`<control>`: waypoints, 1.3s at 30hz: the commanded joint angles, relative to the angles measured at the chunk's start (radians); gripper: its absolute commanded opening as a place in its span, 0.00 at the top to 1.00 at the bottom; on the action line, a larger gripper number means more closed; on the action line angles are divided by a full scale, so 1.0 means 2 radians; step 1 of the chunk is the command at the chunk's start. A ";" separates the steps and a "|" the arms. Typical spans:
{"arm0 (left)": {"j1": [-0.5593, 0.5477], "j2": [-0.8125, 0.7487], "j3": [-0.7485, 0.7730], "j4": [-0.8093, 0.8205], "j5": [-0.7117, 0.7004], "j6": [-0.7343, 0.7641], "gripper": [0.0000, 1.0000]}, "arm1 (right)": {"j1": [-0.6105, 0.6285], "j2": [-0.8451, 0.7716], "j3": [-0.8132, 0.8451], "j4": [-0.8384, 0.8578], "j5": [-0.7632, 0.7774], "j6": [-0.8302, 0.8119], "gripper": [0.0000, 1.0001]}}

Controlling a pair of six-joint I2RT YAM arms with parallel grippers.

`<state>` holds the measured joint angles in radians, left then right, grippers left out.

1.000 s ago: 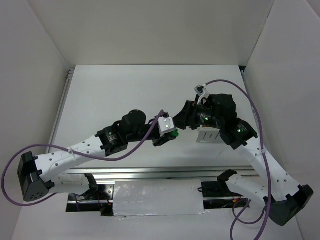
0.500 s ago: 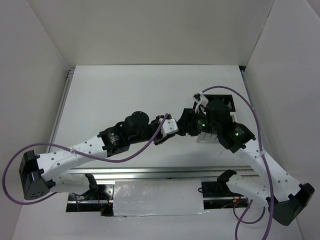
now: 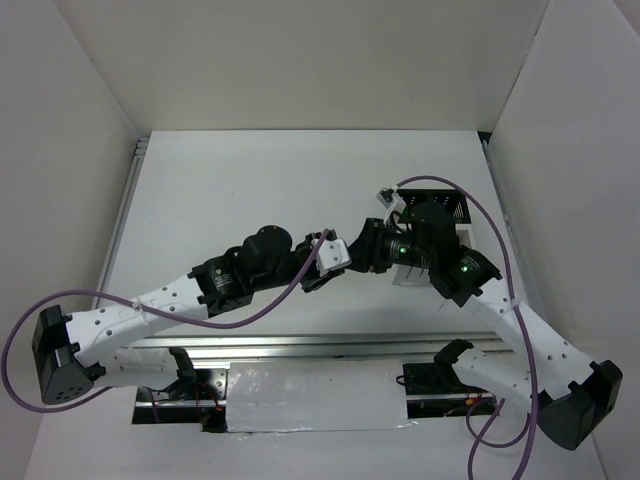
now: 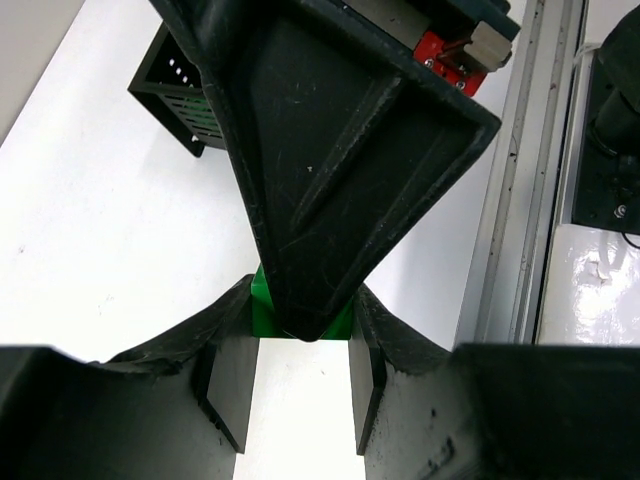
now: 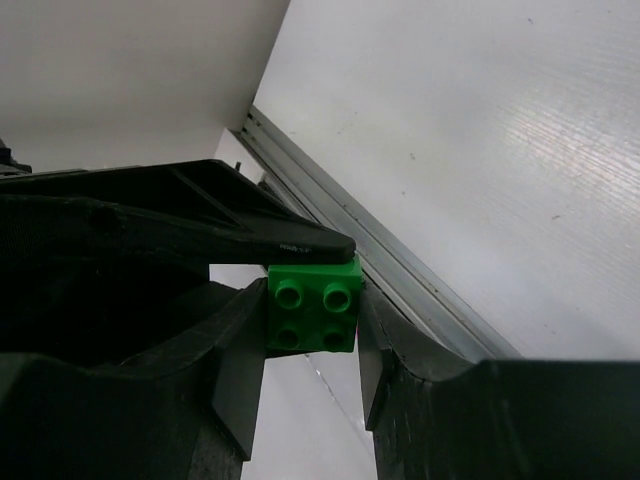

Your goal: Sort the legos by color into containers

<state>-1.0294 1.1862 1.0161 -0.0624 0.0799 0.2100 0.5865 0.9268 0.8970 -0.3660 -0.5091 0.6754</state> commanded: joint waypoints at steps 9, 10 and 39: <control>-0.003 -0.002 0.036 0.049 -0.198 -0.105 0.00 | -0.026 0.027 0.019 -0.021 0.125 -0.041 1.00; -0.003 0.003 0.044 0.036 -0.231 -0.132 0.01 | -0.051 0.034 0.031 -0.029 0.151 -0.042 1.00; 0.107 -0.156 -0.045 -0.348 -0.457 -0.373 0.00 | -0.265 0.302 0.260 -0.112 0.338 -0.099 0.93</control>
<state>-0.8413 0.8429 0.9199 -0.7738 -0.8230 -0.5304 0.0582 1.5059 1.3766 -0.5495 0.1703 0.4984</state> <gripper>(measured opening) 0.994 0.435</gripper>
